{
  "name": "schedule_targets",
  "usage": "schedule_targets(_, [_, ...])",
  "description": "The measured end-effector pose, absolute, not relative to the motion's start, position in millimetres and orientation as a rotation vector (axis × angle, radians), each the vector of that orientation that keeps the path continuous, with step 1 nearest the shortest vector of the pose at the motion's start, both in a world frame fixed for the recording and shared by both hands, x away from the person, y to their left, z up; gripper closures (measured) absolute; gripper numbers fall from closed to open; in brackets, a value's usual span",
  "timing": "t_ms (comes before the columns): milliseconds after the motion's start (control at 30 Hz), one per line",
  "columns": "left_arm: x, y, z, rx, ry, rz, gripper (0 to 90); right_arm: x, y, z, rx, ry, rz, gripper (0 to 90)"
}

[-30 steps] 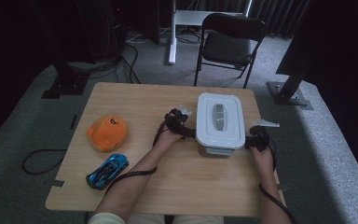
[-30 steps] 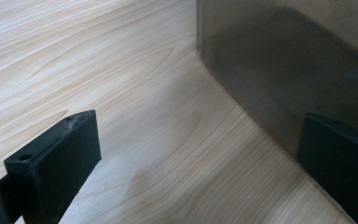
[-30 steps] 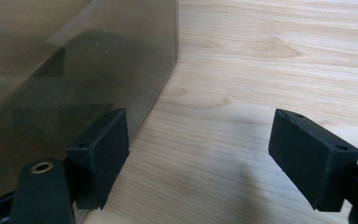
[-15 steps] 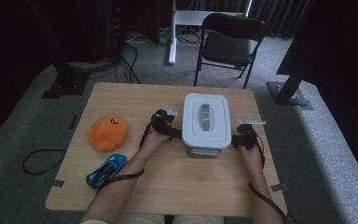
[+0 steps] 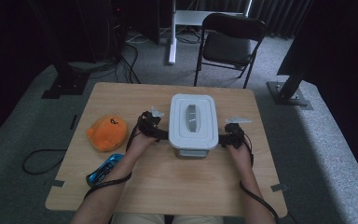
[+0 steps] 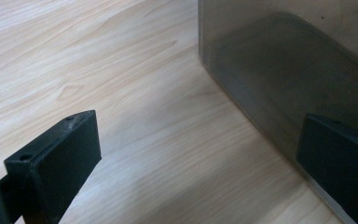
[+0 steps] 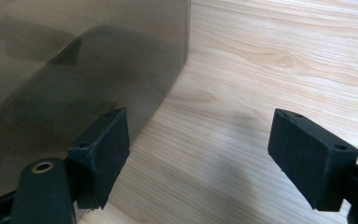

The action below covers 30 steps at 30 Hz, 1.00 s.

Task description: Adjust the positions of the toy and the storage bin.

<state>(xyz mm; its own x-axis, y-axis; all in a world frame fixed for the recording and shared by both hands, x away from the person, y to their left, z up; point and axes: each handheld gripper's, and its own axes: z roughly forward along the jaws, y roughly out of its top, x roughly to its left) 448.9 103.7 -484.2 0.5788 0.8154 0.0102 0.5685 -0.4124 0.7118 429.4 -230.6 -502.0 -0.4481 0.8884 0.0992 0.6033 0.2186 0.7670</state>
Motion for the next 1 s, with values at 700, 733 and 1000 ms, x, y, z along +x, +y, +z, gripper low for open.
schedule_targets(700, [432,133,-478,2.121,1.118,0.517,0.5,427,-197,-501,1.324,2.189,1.097,21.9])
schedule_targets(733, [433,134,-478,2.12,1.118,0.516,0.5,426,-197,-501,1.323,2.189,1.099,21.9])
schedule_targets(1000, [444,138,-484,2.088,1.163,0.473,0.5,426,-204,-503,1.357,2.202,1.15,14.4])
